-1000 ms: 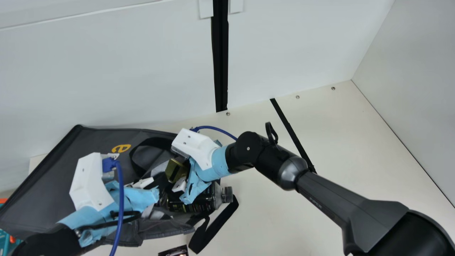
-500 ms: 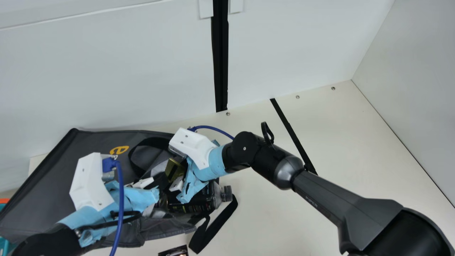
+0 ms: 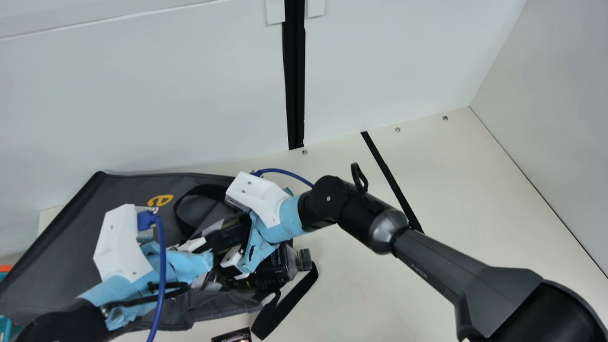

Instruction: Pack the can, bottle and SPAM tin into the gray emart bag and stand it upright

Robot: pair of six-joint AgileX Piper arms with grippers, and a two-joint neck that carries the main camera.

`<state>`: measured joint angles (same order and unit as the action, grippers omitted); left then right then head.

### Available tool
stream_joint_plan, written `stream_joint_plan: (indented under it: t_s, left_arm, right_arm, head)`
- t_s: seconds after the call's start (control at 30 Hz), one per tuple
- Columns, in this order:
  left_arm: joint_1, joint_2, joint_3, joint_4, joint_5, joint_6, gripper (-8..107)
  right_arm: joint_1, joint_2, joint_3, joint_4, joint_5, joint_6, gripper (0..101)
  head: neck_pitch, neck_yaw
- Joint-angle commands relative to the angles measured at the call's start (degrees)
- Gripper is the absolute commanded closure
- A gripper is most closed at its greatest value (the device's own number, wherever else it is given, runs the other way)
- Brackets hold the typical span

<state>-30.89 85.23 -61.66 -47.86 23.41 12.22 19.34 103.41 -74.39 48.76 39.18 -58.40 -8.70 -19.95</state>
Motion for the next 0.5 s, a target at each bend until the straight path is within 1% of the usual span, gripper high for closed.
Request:
stream_joint_plan:
  t_s: [0.0,0.43,0.47]
  left_arm:
    - [0.0,0.0,0.0,0.0,0.0,0.0,107]
    - [0.0,0.0,0.0,0.0,0.0,0.0,107]
    - [0.0,0.0,0.0,0.0,0.0,0.0,107]
  right_arm:
    - [-0.3,-0.3,0.2,0.0,0.0,-0.2,6]
    - [-2.9,-3.5,2.5,1.5,2.3,-3.3,6]
    - [-3.2,-3.8,2.8,1.7,2.5,-3.7,13]
  head:
    - [-1.3,0.0]
    - [-1.3,0.0]
    - [-1.3,0.0]
